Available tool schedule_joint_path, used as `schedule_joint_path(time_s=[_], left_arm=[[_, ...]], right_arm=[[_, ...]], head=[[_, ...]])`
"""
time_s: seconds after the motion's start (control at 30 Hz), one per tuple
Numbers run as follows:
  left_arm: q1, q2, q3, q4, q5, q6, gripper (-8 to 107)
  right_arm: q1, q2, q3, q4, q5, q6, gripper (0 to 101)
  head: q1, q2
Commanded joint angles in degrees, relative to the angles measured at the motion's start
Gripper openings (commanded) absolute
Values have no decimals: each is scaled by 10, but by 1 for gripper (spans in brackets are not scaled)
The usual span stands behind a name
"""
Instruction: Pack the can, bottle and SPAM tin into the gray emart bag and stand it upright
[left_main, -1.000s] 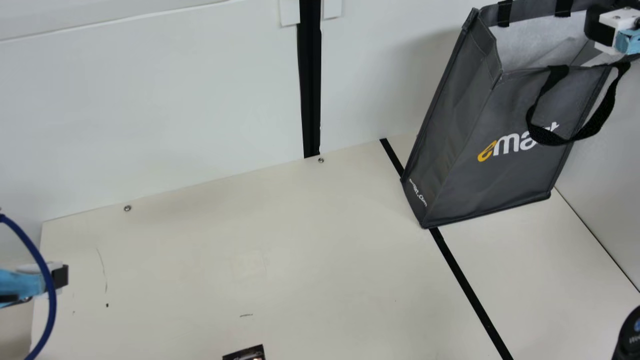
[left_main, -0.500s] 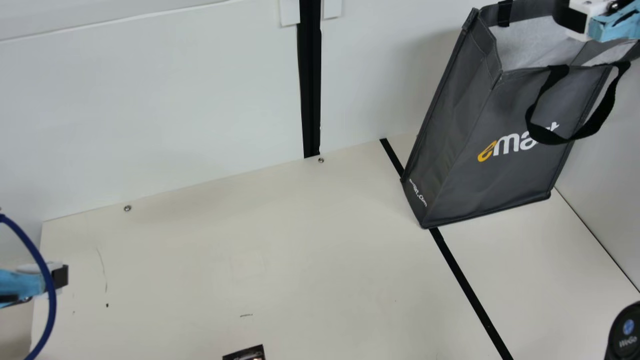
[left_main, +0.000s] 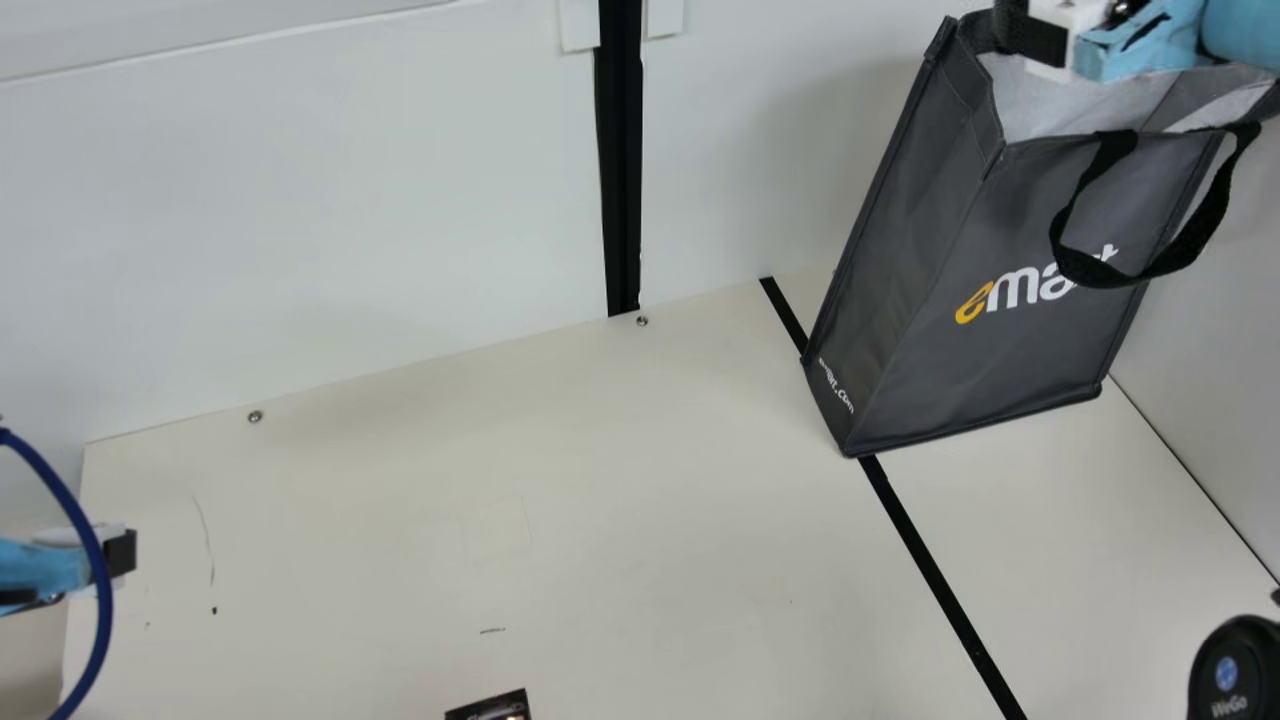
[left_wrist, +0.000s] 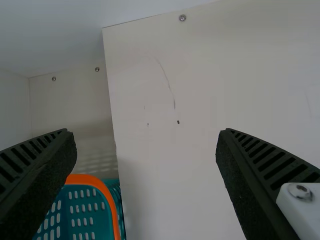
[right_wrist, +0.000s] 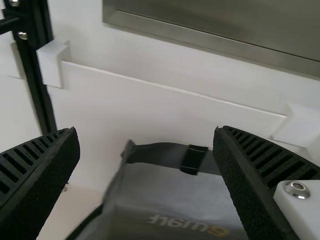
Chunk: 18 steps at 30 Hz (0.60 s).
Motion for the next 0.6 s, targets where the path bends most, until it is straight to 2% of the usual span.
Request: schedule_joint_path(time_s=[0.0,0.33,0.57], left_arm=[[0,0,0,0,0,0,90],[0,0,0,0,0,0,90],[0,0,0,0,0,0,90]], right_arm=[[20,-2,4,-5,-2,2,95],[107,-19,34,-27,-11,9,95],[169,-37,75,-38,-19,11,95]], head=[[-13,-1],[-13,-1],[-13,-1]])
